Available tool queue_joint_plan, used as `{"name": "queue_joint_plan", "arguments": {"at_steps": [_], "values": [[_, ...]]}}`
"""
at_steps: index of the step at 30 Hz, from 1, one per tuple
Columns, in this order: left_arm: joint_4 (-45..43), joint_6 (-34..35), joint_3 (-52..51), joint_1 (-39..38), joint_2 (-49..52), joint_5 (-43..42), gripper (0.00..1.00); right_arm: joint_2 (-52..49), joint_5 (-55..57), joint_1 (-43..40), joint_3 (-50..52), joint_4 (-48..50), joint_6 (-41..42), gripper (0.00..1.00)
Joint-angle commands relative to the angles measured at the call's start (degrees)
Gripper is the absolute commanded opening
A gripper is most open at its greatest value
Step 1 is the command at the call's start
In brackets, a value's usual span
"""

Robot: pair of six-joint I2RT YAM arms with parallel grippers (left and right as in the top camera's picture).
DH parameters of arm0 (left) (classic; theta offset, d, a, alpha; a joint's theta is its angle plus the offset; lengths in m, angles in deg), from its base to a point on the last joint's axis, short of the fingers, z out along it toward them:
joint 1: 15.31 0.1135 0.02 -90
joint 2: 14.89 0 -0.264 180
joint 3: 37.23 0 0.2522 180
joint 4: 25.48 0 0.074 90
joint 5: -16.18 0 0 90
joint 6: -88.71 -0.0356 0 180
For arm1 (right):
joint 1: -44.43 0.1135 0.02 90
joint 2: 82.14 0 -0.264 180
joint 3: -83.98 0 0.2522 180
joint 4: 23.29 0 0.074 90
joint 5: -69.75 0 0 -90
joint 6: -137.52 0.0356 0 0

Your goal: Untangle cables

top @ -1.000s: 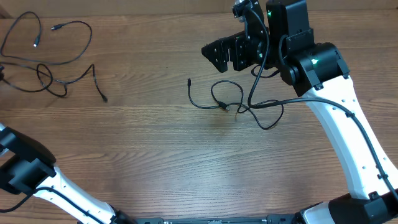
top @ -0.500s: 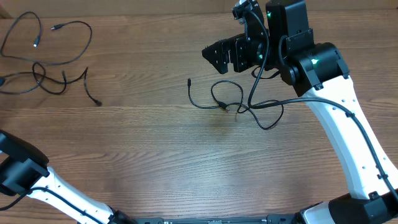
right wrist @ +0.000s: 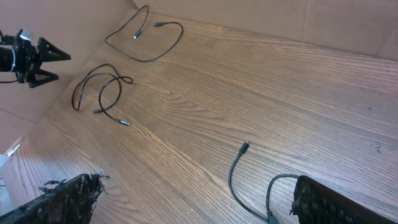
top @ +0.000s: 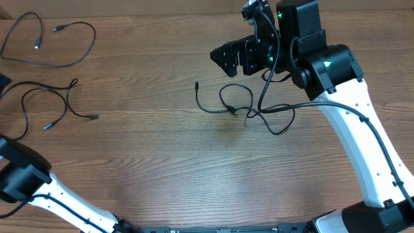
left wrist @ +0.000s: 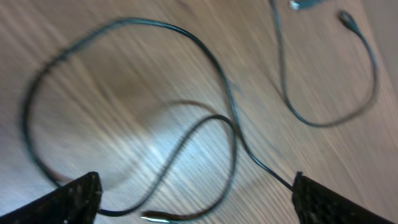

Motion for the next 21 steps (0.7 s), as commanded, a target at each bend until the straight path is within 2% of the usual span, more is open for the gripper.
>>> {"name": "queue_joint_plan", "arguments": {"at_steps": [1, 5, 10, 13, 17, 21], "values": [[2.2, -1.7, 0.1, -2.7, 0.5, -3.5, 0.95, -0.1, 0.3, 0.0, -0.5, -0.1, -0.2, 1.0], [5.7, -2.5, -0.2, -5.5, 0.5, 0.5, 0.95, -0.1, 0.3, 0.0, -0.4, 0.0, -0.2, 1.0], [8.1, -9.8, -1.6, -10.9, 0.5, -1.2, 0.96, -0.4, 0.3, 0.0, -0.4, -0.1, -0.2, 1.0], [7.4, -11.6, -3.4, -14.2, 0.5, 1.9, 0.96, -0.6, 0.3, 0.0, -0.4, -0.1, -0.2, 1.0], [6.8, -12.1, -6.9, -17.8, 0.9, 10.8, 0.92, -0.6, 0.3, 0.0, -0.4, -0.2, -0.2, 1.0], [4.6, -15.1, -11.3, -20.2, 1.1, 10.9, 0.88, -0.6, 0.3, 0.0, -0.4, -0.1, -0.2, 1.0]]}}
